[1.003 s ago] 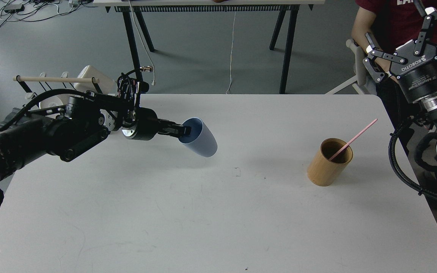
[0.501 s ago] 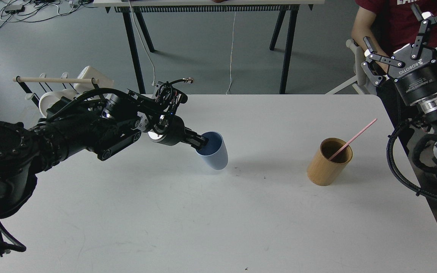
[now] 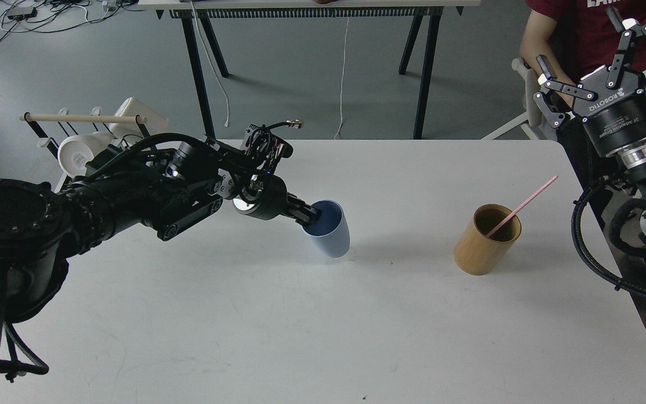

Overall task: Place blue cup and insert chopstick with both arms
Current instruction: 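Lower the blue cup upright onto the table center with left gripper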

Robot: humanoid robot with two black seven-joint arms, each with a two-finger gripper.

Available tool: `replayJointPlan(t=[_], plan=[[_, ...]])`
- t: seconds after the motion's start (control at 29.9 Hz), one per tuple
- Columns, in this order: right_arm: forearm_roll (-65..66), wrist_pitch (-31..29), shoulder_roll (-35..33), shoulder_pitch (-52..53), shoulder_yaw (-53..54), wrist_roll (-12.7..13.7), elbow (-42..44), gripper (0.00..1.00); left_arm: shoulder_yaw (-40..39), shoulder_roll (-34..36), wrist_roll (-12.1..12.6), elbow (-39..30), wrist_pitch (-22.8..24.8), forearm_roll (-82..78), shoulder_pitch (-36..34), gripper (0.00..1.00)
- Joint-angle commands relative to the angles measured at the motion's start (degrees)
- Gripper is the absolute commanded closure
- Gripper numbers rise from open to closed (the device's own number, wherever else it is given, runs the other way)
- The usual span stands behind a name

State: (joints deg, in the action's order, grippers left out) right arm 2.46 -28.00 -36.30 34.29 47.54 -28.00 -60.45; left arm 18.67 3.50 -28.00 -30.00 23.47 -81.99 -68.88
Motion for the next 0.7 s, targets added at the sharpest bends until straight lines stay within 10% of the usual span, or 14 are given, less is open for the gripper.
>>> replayJointPlan(t=[0.0,0.47,0.67], plan=[[0.0,0.0,0.0,0.0,0.0,0.0,0.1,0.03,1.1,-1.3,0.0,0.4,0.0,0.1,0.3,0.94],[0.0,0.0,0.1,-0.1,-0.1,0.0,0.2,0.03,1.1,-2.4,0.0,2.6,0.0,0.0,1.4,0.88],[0.0,0.0,0.4,-0.1,-0.1,0.0,0.2,0.03,0.5,-2.0,0.0,2.2,1.9,0.9,1.2,0.7]])
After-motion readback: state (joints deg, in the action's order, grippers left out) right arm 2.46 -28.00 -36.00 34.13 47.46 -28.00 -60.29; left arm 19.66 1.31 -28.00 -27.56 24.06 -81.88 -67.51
